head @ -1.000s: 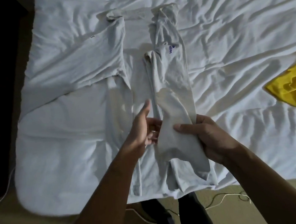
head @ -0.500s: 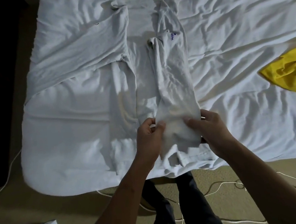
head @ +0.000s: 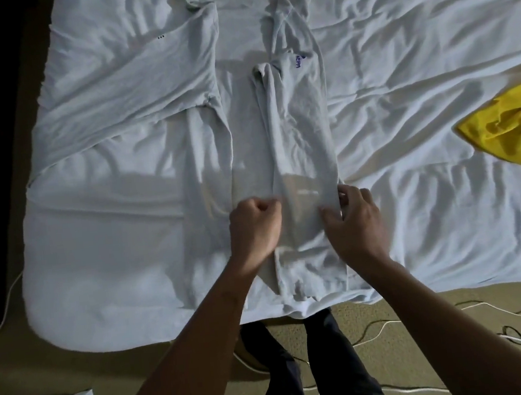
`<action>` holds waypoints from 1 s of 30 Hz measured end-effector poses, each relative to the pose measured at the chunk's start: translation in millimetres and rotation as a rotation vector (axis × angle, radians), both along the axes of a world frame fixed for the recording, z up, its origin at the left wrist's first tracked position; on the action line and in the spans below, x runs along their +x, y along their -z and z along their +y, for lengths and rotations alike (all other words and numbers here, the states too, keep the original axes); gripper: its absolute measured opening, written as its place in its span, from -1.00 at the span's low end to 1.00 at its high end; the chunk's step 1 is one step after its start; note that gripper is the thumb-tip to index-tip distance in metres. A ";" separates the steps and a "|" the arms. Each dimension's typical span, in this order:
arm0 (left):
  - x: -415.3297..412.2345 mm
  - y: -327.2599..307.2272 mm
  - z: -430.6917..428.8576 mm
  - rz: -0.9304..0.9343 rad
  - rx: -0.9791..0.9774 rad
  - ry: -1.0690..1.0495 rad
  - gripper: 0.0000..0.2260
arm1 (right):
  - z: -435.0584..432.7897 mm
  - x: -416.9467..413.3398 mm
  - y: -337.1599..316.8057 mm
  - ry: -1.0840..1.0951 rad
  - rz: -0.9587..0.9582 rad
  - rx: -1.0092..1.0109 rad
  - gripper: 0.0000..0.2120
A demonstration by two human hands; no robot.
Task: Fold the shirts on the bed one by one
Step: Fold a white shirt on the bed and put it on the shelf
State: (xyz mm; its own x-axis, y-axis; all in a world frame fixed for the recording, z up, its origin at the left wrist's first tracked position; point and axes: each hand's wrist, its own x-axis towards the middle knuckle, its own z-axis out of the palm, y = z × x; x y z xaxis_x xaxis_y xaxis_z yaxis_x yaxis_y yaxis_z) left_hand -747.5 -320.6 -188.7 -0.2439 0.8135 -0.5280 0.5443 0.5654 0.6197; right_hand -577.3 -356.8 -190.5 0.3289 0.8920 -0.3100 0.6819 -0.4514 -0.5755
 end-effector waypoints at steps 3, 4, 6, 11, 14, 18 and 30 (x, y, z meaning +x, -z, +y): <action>8.2 4.8 54.8 0.017 0.044 -0.035 -0.63 | 34.9 0.4 1.7 -0.022 -0.054 -0.004 -0.61; 11.4 7.2 73.8 0.021 0.066 -0.035 -0.65 | 47.6 0.3 3.7 -0.021 -0.057 -0.001 -0.60; 18.7 12.2 112.3 0.033 0.107 -0.021 -0.66 | 76.0 0.8 8.5 -0.012 -0.047 0.008 -0.58; 37.3 21.7 198.2 0.089 0.161 -0.059 -0.52 | 151.5 10.2 22.3 -0.007 -0.060 0.043 -0.59; 45.4 26.8 237.8 0.109 0.178 -0.116 -0.42 | 198.5 19.1 31.2 0.017 -0.043 0.080 -0.64; 45.2 38.0 273.4 0.138 0.205 -0.061 -0.51 | 264.9 27.6 39.8 0.032 -0.003 0.105 -0.64; 7.8 78.6 287.4 -0.480 0.192 -0.228 -0.58 | 426.7 13.8 39.9 -0.121 -0.066 0.103 -0.68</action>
State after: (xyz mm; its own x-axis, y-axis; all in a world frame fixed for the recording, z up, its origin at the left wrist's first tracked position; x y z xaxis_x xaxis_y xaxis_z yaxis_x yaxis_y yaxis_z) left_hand -739.7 -33.2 -267.3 -0.1936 0.8607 -0.4708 0.0532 0.4884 0.8710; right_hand -563.5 69.9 -230.5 0.2343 0.9521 -0.1965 0.7655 -0.3053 -0.5664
